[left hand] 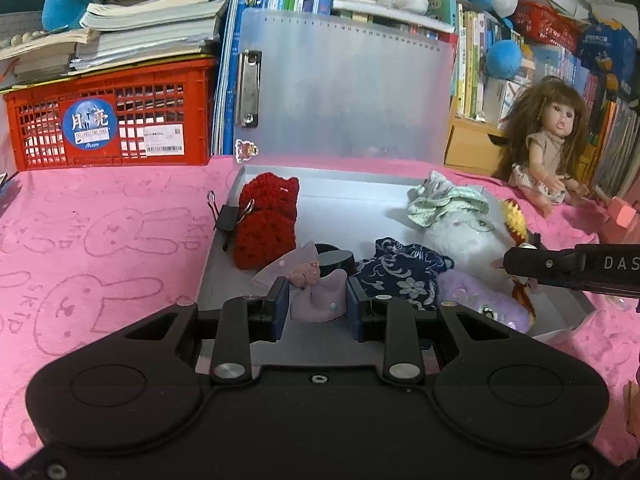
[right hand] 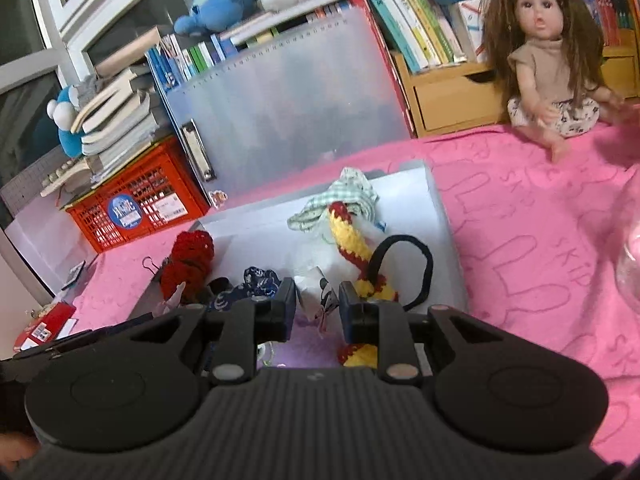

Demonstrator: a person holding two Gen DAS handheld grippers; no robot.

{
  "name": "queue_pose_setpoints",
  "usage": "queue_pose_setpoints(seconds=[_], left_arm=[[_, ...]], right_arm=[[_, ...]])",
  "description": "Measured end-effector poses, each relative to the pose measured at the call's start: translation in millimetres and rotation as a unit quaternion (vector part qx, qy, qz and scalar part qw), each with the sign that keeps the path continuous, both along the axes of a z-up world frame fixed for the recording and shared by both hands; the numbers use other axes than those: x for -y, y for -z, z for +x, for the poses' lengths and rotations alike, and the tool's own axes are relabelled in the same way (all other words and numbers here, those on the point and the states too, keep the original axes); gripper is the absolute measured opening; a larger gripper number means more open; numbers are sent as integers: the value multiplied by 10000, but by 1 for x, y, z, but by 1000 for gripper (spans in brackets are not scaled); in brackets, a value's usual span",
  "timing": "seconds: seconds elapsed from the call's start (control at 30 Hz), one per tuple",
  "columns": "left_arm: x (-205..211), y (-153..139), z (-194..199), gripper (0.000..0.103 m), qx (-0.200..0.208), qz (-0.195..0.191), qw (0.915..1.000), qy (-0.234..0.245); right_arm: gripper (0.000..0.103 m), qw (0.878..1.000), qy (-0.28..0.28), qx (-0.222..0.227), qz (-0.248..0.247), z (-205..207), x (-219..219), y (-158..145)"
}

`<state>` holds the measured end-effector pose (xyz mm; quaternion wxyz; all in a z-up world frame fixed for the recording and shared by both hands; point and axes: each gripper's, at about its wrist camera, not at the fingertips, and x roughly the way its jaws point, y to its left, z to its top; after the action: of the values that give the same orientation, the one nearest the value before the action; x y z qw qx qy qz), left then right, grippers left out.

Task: Organize objects
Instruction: 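Lower the bow and white item into the white box and open both grippers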

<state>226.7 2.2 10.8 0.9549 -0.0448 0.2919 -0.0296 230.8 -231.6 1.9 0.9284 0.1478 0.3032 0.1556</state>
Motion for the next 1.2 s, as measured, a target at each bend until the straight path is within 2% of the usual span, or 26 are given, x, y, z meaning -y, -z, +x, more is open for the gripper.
queue_pose_setpoints(seconds=[0.37, 0.77, 0.97, 1.07, 1.1, 1.2], left_arm=[[6, 9, 16, 28, -38, 25, 10000, -52], [9, 13, 26, 28, -83, 68, 9999, -106], [13, 10, 21, 30, -35, 151, 9999, -55], [14, 8, 18, 32, -9, 176, 9998, -39], [14, 7, 17, 36, -5, 179, 9998, -46], [13, 5, 13, 42, 1, 184, 9998, -62]], right_arm=[[27, 9995, -43, -302, 64, 20, -7, 14], [28, 9993, -33, -352, 103, 32, -8, 17], [34, 9994, 24, -324, 151, 29, -8, 16], [48, 9994, 6, -300, 187, 27, -7, 13], [52, 9994, 9, -276, 192, 26, -6, 12], [54, 9994, 26, -228, 241, 23, -3, 9]])
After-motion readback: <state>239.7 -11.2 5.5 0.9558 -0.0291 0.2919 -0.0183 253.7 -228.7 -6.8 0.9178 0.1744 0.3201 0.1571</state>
